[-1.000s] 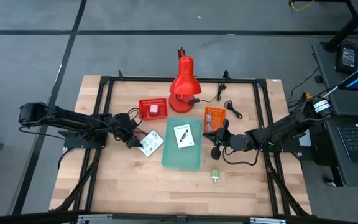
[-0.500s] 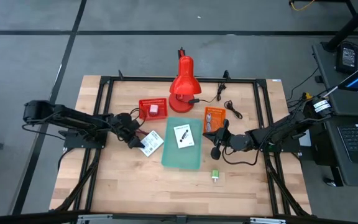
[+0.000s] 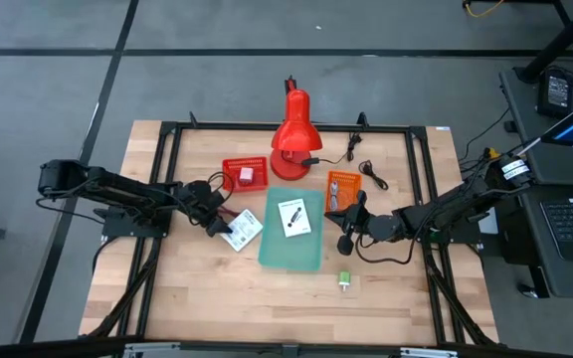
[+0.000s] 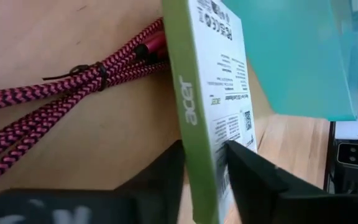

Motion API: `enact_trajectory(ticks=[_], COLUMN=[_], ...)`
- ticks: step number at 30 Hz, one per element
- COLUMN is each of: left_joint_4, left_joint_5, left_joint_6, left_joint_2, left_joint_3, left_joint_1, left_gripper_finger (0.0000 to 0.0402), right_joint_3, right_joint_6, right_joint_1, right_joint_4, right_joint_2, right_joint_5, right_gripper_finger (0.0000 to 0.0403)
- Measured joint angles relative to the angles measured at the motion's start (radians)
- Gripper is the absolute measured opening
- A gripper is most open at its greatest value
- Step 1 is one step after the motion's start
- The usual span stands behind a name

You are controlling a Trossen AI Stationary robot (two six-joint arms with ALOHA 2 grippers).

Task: Pick and place items into bin
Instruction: Put the white card reader box into the green bin

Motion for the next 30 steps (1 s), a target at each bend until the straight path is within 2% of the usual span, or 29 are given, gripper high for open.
enact_trajectory(ticks=[4,6,14,18,23,30], left_joint_4=[-0.002,-0.002,-0.018,-0.043,-0.107,-0.117], left_joint_5=[0.001,0.001,0.013,0.054,0.056,0.056], left_joint_6=[0.000,0.001,-0.004,-0.005,-0.007,-0.019], left_joint_2=[0.000,-0.001,-0.057,-0.109,-0.180,-0.274], left_joint_3=[-0.001,-0.001,-0.005,-0.006,-0.006,-0.005], left_joint_1=[0.001,0.001,0.001,0.000,0.002,0.002], left_gripper_finger=[0.0046,0.0031,0.0031,0.0031,0.0031,0.0031], right_joint_3=[0.000,0.000,0.000,0.000,0.000,0.000], right_joint_6=[0.000,0.000,0.001,0.002,0.003,0.003], right_joint_1=[0.000,0.000,0.000,0.000,0.000,0.000], right_joint_4=[0.000,0.000,-0.001,-0.001,-0.005,-0.005], right_joint_2=[0.000,0.000,0.000,0.000,0.000,0.000], right_joint_5=[0.000,0.000,0.000,0.000,0.000,0.000], right_gripper_finger=[0.0000,0.0000,0.0000,0.0000,0.0000,0.0000])
